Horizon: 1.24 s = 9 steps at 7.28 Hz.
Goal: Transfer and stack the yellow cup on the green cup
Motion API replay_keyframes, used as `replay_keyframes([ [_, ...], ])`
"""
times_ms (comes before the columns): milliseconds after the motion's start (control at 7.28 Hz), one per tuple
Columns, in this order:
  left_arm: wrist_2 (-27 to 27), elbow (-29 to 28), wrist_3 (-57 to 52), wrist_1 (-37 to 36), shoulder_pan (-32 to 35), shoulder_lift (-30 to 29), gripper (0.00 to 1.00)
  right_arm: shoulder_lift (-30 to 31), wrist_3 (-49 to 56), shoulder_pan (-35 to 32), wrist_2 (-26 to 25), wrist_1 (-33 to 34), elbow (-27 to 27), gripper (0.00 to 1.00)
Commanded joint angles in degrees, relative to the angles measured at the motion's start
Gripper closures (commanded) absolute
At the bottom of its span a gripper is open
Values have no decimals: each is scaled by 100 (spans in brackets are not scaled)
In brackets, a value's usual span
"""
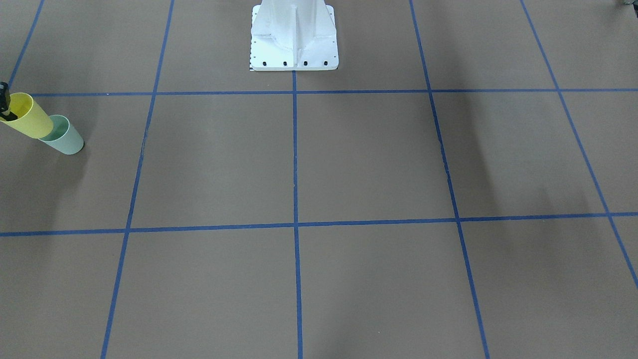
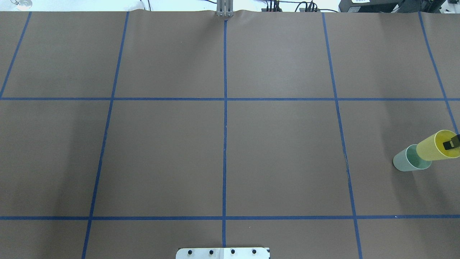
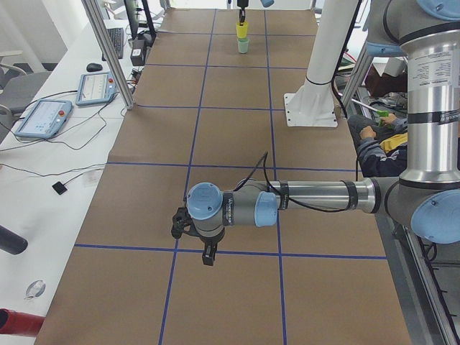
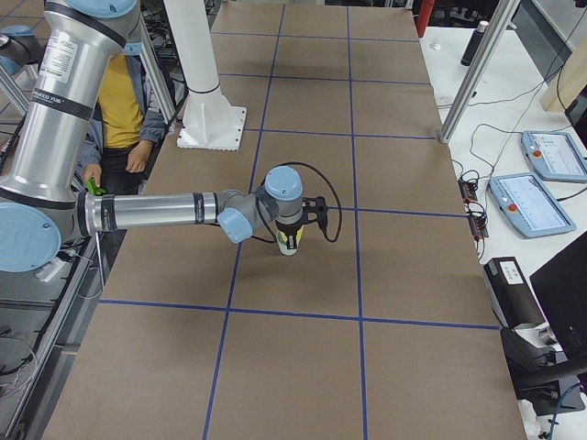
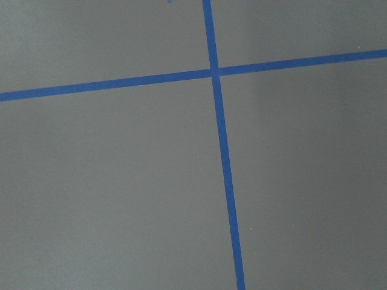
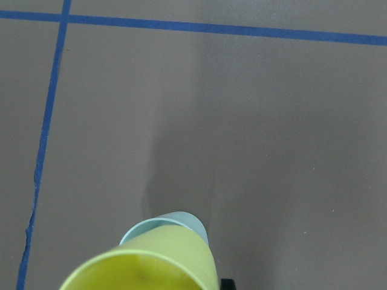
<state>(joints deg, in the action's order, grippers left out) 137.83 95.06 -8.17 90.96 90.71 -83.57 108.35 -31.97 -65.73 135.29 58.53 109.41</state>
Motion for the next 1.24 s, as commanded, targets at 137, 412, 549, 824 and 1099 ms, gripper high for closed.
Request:
replay_keyframes([
  [137, 7, 13, 0, 1, -1, 8, 0, -7, -519, 331, 94, -480, -60, 100],
  [412, 7, 13, 0, 1, -1, -1, 0, -7, -530, 385, 33, -491, -78, 100],
  [549, 7, 13, 0, 1, -1, -1, 0, -7, -486, 385, -2, -491, -95, 100],
  [824, 7, 13, 0, 1, -10, -1, 0, 2, -468, 368, -11, -491, -87, 100],
  [1099, 7, 13, 0, 1, -10, -10, 0, 28, -459, 359, -11, -491, -87, 100],
])
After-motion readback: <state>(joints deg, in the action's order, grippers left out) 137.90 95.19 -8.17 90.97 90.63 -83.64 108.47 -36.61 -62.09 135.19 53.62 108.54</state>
